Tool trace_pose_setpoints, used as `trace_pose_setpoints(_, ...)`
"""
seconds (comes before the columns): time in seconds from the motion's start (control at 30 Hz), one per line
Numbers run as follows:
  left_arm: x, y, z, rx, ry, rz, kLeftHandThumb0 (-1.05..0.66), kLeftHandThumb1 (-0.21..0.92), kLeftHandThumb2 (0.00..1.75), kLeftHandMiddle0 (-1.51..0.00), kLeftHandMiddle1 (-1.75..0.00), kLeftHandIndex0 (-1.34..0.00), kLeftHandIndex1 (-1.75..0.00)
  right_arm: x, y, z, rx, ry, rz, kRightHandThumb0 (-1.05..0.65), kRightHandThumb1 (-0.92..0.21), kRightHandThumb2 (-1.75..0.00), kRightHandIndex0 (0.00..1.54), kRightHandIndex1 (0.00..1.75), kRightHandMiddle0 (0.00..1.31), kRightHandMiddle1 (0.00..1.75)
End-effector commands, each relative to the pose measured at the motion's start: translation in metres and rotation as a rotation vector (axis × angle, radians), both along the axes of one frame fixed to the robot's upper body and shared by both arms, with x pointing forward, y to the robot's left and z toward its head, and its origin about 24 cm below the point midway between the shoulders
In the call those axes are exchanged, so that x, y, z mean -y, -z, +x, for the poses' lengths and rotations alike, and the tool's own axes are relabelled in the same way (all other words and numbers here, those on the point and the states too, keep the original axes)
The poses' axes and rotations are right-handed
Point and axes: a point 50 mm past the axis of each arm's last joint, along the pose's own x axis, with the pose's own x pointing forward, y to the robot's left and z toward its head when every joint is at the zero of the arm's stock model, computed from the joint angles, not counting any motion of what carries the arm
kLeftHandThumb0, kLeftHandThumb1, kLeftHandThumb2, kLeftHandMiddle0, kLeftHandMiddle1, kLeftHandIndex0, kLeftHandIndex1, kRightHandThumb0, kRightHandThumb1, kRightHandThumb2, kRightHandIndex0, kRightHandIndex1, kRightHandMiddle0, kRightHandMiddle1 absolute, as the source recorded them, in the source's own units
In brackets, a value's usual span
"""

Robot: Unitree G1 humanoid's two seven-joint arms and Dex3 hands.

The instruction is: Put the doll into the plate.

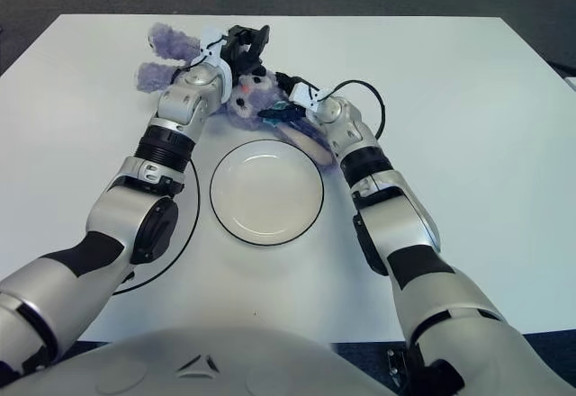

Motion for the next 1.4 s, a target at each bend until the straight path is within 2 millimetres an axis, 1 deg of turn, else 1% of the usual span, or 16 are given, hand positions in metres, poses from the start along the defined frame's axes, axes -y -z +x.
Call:
trace_pose_setpoints(0.0,-0.003,0.007,0.001,-0.024,-0.005,0.016,-0.01,0.92,0.52,-0.26,-1.75,-0.07,-1.6,0.007,0.012,-0.003,-0.017,0.058,-0.029,0.25,-0.9,-0.13,0.64,1.1,0.31,0.02)
trace_pose_setpoints(0.03,-0.003,0.007,0.001,-0.022,-0.006,0.014,-0.01,0.92,0.52,-0.26,-1.75,-0.07,-1.6,0.008,0.013,-0.002,-0.007,0.075,-0.034,0.3,-0.77,-0.41,0.61,1.27,0.44,0.02)
trace_pose_setpoints(0.07,-0.004,0.007,0.002,-0.02,-0.006,0.01,-0.01,0.92,0.52,-0.26,-1.75,-0.07,-1.61,0.008,0.013,-0.002,0.005,0.096,-0.039,0.33,-0.71,-0.54,0.6,1.35,0.49,0.01)
trace_pose_setpoints(0.1,-0.004,0.007,0.002,-0.018,-0.006,0.008,-0.01,0.92,0.52,-0.26,-1.75,-0.07,-1.61,0.009,0.013,-0.002,0.012,0.109,-0.042,0.21,-0.73,-0.52,0.56,1.37,0.49,0.5)
trace_pose_setpoints(0.13,-0.005,0.007,0.002,-0.015,-0.008,0.003,-0.01,0.92,0.52,-0.26,-1.75,-0.06,-1.61,0.009,0.013,-0.001,0.031,0.138,-0.048,0.13,-0.75,-0.5,0.53,1.39,0.49,0.82)
trace_pose_setpoints(0.17,-0.005,0.008,0.002,-0.012,-0.009,-0.001,-0.01,0.92,0.52,-0.26,-1.75,-0.06,-1.61,0.009,0.013,-0.001,0.044,0.158,-0.053,0.13,-0.75,-0.5,0.53,1.39,0.49,0.82)
trace_pose_setpoints(0.2,-0.005,0.008,0.002,-0.011,-0.009,-0.004,-0.01,0.92,0.53,-0.26,-1.75,-0.06,-1.61,0.009,0.013,-0.001,0.054,0.171,-0.056,0.08,-0.59,-0.75,0.55,1.52,0.56,1.0)
trace_pose_setpoints(0.27,-0.006,0.008,0.002,-0.008,-0.011,-0.01,-0.01,0.92,0.53,-0.26,-1.75,-0.06,-1.61,0.01,0.013,-0.001,0.074,0.197,-0.054,0.03,-0.4,-1.03,0.59,1.65,0.65,1.19)
trace_pose_setpoints(0.3,-0.007,0.008,0.002,-0.007,-0.014,-0.016,-0.01,0.92,0.53,-0.26,-1.75,-0.06,-1.61,0.01,0.013,-0.001,0.087,0.212,-0.052,0.03,-0.38,-1.09,0.61,1.65,0.6,1.3)
trace_pose_setpoints(0.33,-0.007,0.008,0.002,-0.006,-0.015,-0.02,-0.01,0.92,0.53,-0.26,-1.75,-0.06,-1.61,0.011,0.013,-0.001,0.096,0.223,-0.05,0.1,-0.36,-1.16,0.61,1.66,0.59,1.46)
trace_pose_setpoints(0.37,-0.008,0.008,0.002,-0.008,-0.019,-0.028,-0.01,0.92,0.53,-0.26,-1.75,-0.06,-1.62,0.012,0.014,-0.001,0.102,0.233,-0.05,0.23,-0.37,-1.18,0.59,1.69,0.63,1.56)
trace_pose_setpoints(0.43,-0.01,0.008,0.002,-0.011,-0.025,-0.037,-0.01,0.92,0.53,-0.26,-1.74,-0.06,-1.62,0.015,0.014,-0.001,0.107,0.243,-0.054,0.33,-0.38,-1.2,0.57,1.72,0.66,1.65)
trace_pose_setpoints(0.57,-0.011,0.008,0.002,-0.012,-0.028,-0.041,-0.01,0.92,0.53,-0.26,-1.74,-0.06,-1.62,0.017,0.015,-0.002,0.11,0.25,-0.058,0.42,-0.38,-1.22,0.56,1.74,0.69,1.73)
trace_pose_setpoints(0.8,-0.02,0.007,0.001,-0.004,-0.032,-0.046,-0.01,0.92,0.52,-0.26,-1.73,-0.08,-1.61,0.024,0.014,-0.001,0.115,0.261,-0.064,0.44,-0.38,-1.22,0.55,1.75,0.7,1.74)
trace_pose_setpoints(1.03,-0.041,-0.002,-0.006,0.11,-0.007,-0.024,-0.01,0.92,0.51,-0.26,-1.73,-0.1,-1.6,0.035,0.013,-0.003,0.149,0.252,-0.07,0.44,-0.39,-1.22,0.55,1.75,0.7,1.75)
trace_pose_setpoints(1.37,-0.062,-0.011,-0.008,0.228,-0.001,0.055,-0.01,0.92,0.51,-0.25,-1.72,-0.1,-1.61,0.05,0.005,-0.004,0.157,0.216,-0.075,0.44,-0.39,-1.21,0.55,1.75,0.71,1.75)
